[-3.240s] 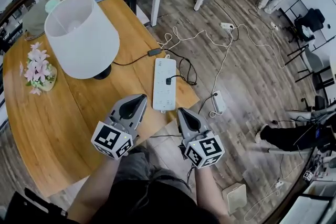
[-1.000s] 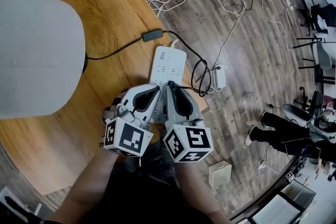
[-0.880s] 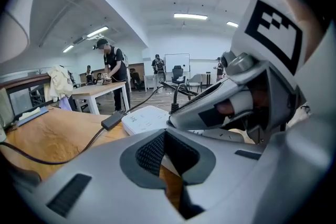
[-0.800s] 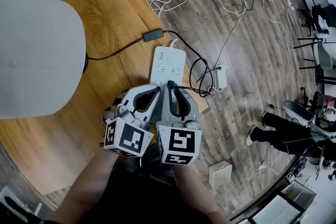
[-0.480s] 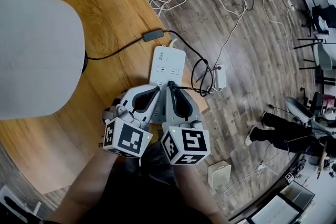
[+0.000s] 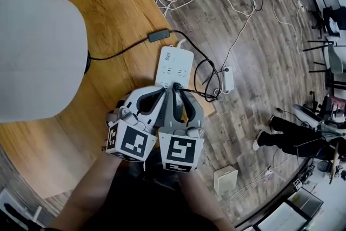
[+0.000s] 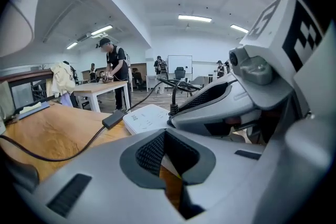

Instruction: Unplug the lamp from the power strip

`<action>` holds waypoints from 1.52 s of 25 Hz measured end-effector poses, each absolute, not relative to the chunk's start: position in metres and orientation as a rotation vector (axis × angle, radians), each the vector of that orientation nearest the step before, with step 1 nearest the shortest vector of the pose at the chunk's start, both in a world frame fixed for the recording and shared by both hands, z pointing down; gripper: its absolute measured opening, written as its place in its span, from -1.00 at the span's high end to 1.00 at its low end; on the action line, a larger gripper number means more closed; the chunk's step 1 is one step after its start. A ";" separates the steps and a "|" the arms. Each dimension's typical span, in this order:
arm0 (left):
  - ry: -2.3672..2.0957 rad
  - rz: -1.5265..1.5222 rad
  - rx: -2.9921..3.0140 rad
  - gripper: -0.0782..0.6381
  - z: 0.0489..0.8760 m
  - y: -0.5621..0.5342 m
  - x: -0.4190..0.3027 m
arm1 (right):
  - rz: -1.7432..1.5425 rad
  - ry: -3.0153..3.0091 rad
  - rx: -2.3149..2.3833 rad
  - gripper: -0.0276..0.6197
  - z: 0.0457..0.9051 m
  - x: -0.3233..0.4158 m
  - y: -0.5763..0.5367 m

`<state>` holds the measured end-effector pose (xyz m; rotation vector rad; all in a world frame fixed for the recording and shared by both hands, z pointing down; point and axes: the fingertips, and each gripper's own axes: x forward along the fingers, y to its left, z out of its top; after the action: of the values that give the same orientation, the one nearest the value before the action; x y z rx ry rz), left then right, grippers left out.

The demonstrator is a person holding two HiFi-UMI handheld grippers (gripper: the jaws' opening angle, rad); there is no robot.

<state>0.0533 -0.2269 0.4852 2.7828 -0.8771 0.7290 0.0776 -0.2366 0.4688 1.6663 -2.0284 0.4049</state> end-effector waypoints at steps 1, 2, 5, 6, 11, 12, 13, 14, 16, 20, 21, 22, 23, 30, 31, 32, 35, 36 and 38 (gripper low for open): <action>-0.876 0.727 2.782 0.79 0.486 -0.227 0.054 | 0.414 -2.034 1.668 0.71 0.470 0.078 -0.237; -0.874 0.725 2.782 0.79 0.486 -0.227 0.055 | 0.461 -2.048 1.684 0.71 0.473 0.081 -0.236; -0.880 0.726 2.783 0.79 0.487 -0.227 0.056 | 0.765 -2.137 1.787 0.71 0.478 0.090 -0.233; -0.883 0.724 2.782 0.79 0.487 -0.228 0.056 | 0.853 -2.161 1.816 0.71 0.478 0.093 -0.233; -0.889 0.730 2.778 0.79 0.489 -0.230 0.056 | 0.776 -2.118 1.805 0.71 0.479 0.092 -0.232; -0.889 0.729 2.777 0.79 0.489 -0.231 0.056 | 0.681 -2.088 1.763 0.71 0.479 0.090 -0.233; -0.890 0.730 2.776 0.79 0.489 -0.231 0.056 | 0.598 -2.060 1.724 0.71 0.479 0.087 -0.234; -0.892 0.733 2.775 0.79 0.489 -0.231 0.056 | 0.533 -2.039 1.696 0.71 0.478 0.085 -0.235; -0.897 0.737 2.774 0.79 0.490 -0.232 0.054 | 0.459 -2.018 1.669 0.71 0.476 0.080 -0.238; -0.899 0.736 2.780 0.79 0.491 -0.231 0.055 | 0.749 -2.117 1.750 0.71 0.480 0.087 -0.234; -0.901 0.737 2.781 0.79 0.490 -0.231 0.055 | 0.873 -2.150 1.789 0.71 0.480 0.091 -0.233; -0.902 0.739 2.780 0.79 0.490 -0.231 0.055 | 0.962 -2.173 1.817 0.71 0.480 0.094 -0.233; -0.902 0.740 2.779 0.79 0.490 -0.231 0.055 | 0.999 -2.184 1.829 0.70 0.479 0.095 -0.234; -0.908 0.733 2.771 0.79 0.488 -0.231 0.055 | 0.494 -2.046 1.660 0.71 0.473 0.081 -0.235; -0.908 0.732 2.771 0.79 0.488 -0.231 0.054 | 0.441 -2.038 1.646 0.71 0.471 0.079 -0.236; -0.907 0.731 2.770 0.79 0.488 -0.232 0.054 | 0.401 -2.031 1.632 0.71 0.470 0.077 -0.237; -0.909 0.728 2.767 0.79 0.487 -0.231 0.053 | 0.347 -2.025 1.607 0.71 0.469 0.075 -0.235; -0.910 0.727 2.766 0.79 0.487 -0.231 0.054 | 0.354 -2.031 1.613 0.71 0.469 0.075 -0.235; -0.910 0.727 2.766 0.79 0.487 -0.230 0.055 | 0.456 -2.077 1.674 0.71 0.469 0.080 -0.232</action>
<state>0.0548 -0.2302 0.4867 2.7661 -0.9099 0.7274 0.0799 -0.2324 0.4692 1.6742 -2.0766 0.4563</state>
